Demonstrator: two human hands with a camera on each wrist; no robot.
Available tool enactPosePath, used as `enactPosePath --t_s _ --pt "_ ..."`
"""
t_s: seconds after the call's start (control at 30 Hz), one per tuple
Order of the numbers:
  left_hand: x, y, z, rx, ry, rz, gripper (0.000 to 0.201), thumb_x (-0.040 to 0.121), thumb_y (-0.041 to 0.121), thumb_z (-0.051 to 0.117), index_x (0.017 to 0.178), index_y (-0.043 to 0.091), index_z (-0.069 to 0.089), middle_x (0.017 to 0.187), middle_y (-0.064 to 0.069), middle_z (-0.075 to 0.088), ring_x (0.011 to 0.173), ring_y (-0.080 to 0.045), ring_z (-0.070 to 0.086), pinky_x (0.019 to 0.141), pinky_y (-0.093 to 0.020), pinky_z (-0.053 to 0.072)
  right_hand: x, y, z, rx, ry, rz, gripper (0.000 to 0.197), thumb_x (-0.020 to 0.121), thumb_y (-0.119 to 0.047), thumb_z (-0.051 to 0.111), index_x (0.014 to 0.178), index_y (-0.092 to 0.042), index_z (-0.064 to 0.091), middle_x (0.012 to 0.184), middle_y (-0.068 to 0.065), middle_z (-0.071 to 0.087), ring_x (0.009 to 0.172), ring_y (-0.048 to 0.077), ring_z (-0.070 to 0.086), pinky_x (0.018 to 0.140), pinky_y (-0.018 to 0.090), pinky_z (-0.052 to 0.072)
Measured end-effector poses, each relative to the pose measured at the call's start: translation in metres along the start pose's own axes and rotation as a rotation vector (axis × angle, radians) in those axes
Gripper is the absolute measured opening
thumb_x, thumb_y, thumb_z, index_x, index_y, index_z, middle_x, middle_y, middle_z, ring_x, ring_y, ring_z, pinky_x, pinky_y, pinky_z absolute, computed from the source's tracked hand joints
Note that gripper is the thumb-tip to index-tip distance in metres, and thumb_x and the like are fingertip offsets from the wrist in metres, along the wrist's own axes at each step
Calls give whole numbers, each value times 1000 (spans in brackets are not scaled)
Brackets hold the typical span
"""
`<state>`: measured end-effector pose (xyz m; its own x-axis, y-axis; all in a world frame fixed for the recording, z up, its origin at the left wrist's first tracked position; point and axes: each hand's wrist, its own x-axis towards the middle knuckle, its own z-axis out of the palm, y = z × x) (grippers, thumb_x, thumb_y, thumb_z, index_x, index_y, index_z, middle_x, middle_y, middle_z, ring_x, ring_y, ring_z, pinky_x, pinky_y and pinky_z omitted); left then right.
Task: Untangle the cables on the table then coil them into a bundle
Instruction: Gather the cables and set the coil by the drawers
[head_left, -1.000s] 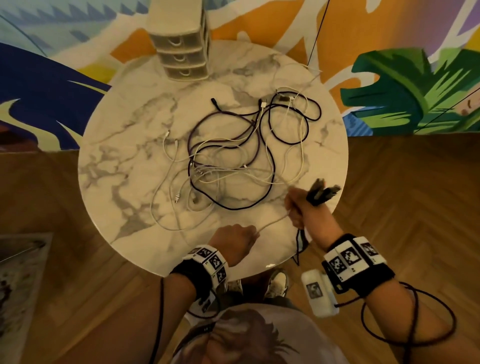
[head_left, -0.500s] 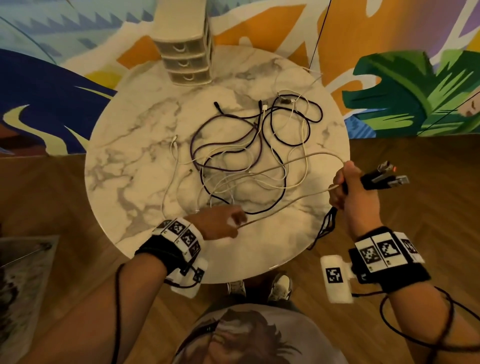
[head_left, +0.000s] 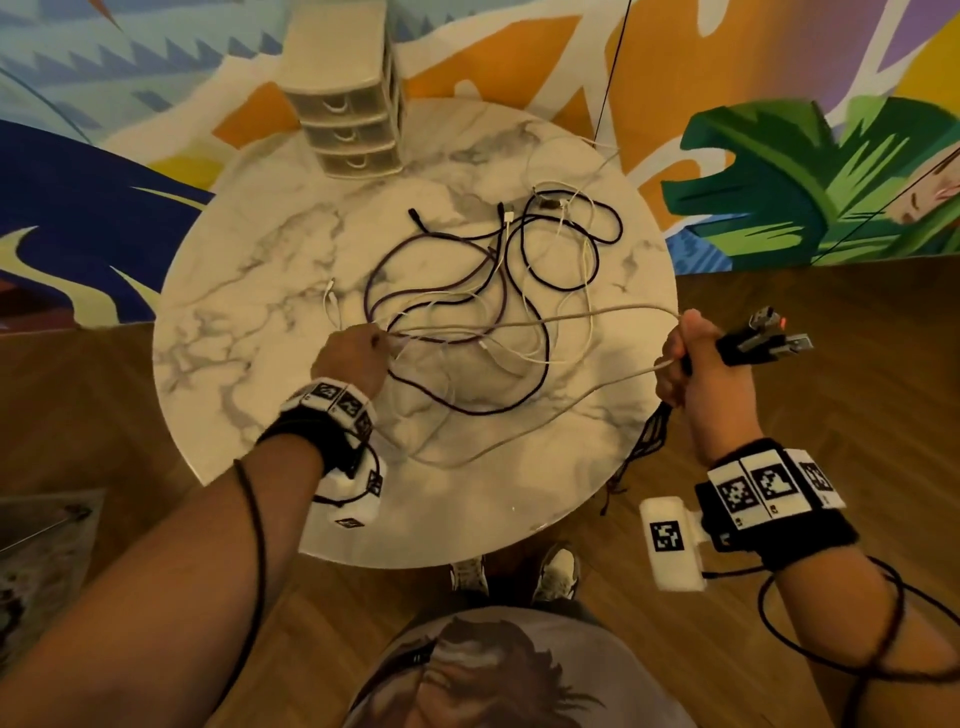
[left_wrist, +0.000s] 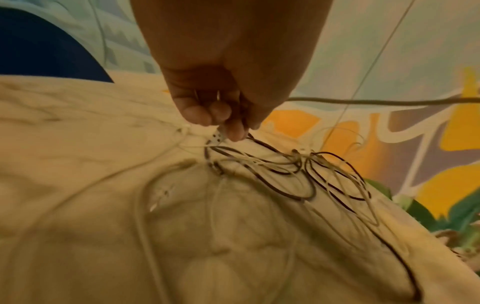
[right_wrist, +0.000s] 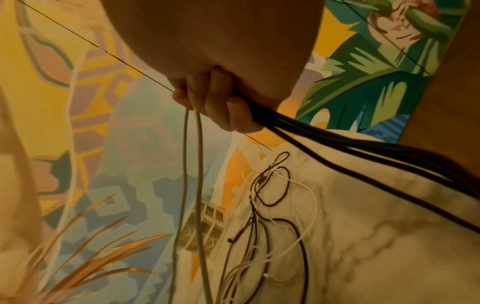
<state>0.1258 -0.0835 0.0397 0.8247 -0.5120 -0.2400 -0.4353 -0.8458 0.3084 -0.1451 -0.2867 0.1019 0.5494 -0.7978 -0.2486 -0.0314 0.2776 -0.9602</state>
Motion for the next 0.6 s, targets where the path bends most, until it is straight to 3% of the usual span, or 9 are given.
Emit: enactPosePath --t_s 0.07,0.2,0.27,0.33,0.37,0.43,0.53,0.6 --pt "0 -18 0 1 -30 0 34 97 36 43 90 9 63 93 -18 65 85 -36 60 65 -34 42 4 12 -4 -46 24 28 40 101 -25 38 61 -18 38 42 -10 32 37 7 24 38 20 19" --pt "-11 -42 8 -14 -82 -33 43 98 38 43 96 4 70 102 -22 63 95 -38 58 78 -36 41 12 43 -11 -168 84 114 41 100 -31 41 62 -18 44 41 -10 33 35 6 27 39 20 22" --pt "-13 -34 3 -130 -46 -50 45 98 37 42 79 6 69 90 -22 61 83 -36 59 77 -38 43 15 54 -15 -234 137 147 38 100 -32 40 67 -17 52 43 -7 35 35 6 30 40 22 24" --pt "-13 -14 -8 -384 -12 -19 44 99 33 41 65 11 60 66 -15 59 61 -29 55 67 -38 43 15 60 -21 -303 247 154 31 101 -31 40 81 -17 60 51 -2 43 36 3 37 42 23 30" --pt "-13 -1 -16 -477 0 14 41 99 32 42 66 12 57 59 -9 55 55 -25 50 62 -35 41 15 61 -24 -311 313 145 28 101 -31 40 88 -18 61 56 -1 47 38 2 40 46 24 34" --pt "-18 27 -35 -489 -34 97 27 97 33 44 81 12 52 61 0 50 55 -16 45 59 -31 36 16 58 -25 -284 364 88 24 100 -31 40 91 -22 61 62 0 52 46 4 44 53 27 36" --pt "-40 76 -53 -604 -277 215 14 91 39 46 87 25 44 58 6 44 50 -11 37 51 -31 30 16 38 -9 -318 232 -109 24 100 -30 39 95 -22 61 77 6 60 55 3 44 57 23 35" --pt "-59 111 -60 -546 -340 350 11 92 28 47 84 20 44 59 6 44 51 -9 36 53 -30 30 15 18 12 -386 93 -233 25 98 -28 38 96 -20 62 88 4 63 65 -4 51 65 18 39"
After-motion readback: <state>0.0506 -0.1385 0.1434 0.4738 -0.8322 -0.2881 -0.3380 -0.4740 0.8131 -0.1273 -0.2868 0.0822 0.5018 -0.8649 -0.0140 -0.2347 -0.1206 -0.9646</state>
